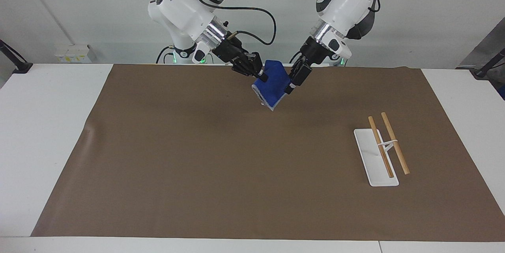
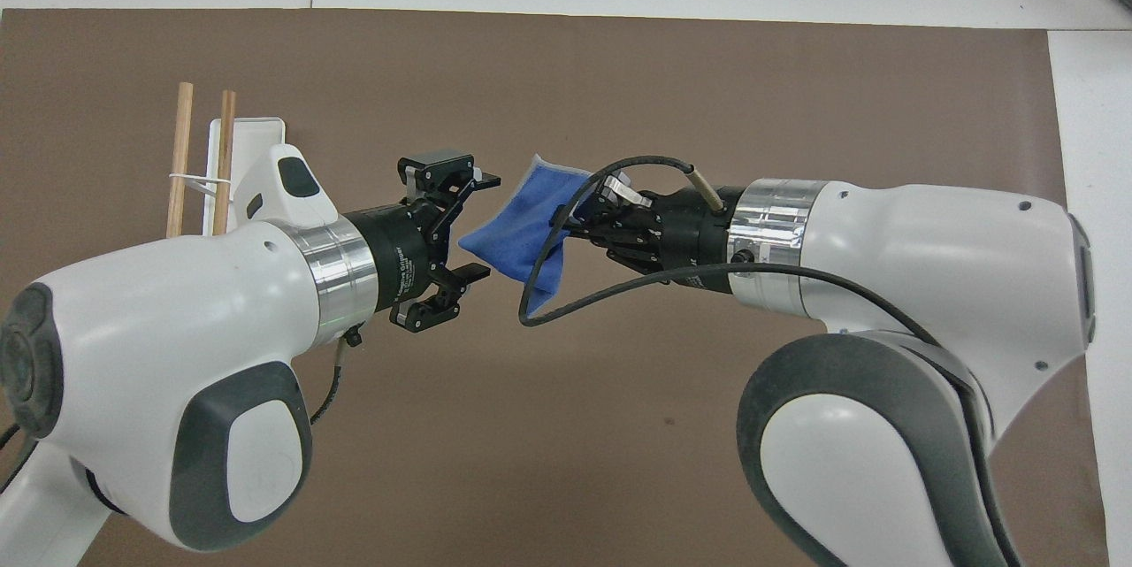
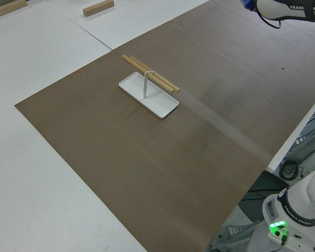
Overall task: Right arm passes towel to left arm to hang
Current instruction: 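Hold the towel with the right gripper while the left gripper approaches it, then close the left gripper on the towel beside the right gripper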
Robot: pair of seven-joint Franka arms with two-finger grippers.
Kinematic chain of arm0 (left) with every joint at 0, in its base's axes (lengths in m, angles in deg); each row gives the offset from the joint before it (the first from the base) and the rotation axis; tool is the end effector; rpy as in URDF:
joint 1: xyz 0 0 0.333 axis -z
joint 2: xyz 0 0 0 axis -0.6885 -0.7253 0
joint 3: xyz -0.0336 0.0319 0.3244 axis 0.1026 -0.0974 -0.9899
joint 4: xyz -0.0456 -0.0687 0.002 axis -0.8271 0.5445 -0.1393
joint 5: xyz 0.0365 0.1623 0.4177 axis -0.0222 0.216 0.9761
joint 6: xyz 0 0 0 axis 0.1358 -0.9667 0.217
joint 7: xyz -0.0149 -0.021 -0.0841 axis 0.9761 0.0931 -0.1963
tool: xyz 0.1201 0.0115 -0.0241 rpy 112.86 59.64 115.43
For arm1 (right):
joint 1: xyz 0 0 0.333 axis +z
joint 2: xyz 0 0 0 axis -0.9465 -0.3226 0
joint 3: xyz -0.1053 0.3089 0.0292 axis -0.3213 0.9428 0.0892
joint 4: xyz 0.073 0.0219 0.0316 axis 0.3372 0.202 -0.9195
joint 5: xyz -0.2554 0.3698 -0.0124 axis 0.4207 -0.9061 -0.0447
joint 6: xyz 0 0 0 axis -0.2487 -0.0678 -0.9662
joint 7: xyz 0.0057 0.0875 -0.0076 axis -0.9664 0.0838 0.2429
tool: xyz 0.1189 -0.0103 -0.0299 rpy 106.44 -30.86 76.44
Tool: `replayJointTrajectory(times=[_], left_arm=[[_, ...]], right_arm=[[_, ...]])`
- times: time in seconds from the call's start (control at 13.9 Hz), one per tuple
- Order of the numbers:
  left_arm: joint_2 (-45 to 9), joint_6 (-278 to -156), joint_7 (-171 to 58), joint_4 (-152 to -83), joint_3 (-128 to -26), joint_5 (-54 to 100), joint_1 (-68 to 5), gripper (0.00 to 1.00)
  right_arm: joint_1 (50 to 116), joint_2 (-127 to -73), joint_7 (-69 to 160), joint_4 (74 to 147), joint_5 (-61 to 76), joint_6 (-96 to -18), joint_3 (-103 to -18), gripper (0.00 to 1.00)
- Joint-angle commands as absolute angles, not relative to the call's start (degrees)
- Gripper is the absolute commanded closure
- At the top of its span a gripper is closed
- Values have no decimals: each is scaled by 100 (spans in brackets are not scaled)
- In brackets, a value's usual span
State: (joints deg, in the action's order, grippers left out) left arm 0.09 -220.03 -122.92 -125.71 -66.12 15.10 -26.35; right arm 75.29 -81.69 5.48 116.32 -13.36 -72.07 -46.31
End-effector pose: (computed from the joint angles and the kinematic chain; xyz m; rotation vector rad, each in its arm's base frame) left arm 0.5265 -0.3283 0.5420 1.9991 1.4111 -0.0845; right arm 0.5746 0.3018 0.5541 -2.1823 0.6521 -0.0124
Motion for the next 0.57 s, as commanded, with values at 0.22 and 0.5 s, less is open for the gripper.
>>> replayJointTrajectory(times=[0.22, 0.5], left_arm=[[144, -22142, -12333, -12804, -6685, 1400, -2514, 42], [197, -22115, -11965, -12945, -6685, 1409, -2514, 81]], right_arm=[[7461, -8119, 530, 11619, -1395, -7078, -4613, 100], [7461, -8119, 530, 11619, -1395, -7078, -4613, 100]])
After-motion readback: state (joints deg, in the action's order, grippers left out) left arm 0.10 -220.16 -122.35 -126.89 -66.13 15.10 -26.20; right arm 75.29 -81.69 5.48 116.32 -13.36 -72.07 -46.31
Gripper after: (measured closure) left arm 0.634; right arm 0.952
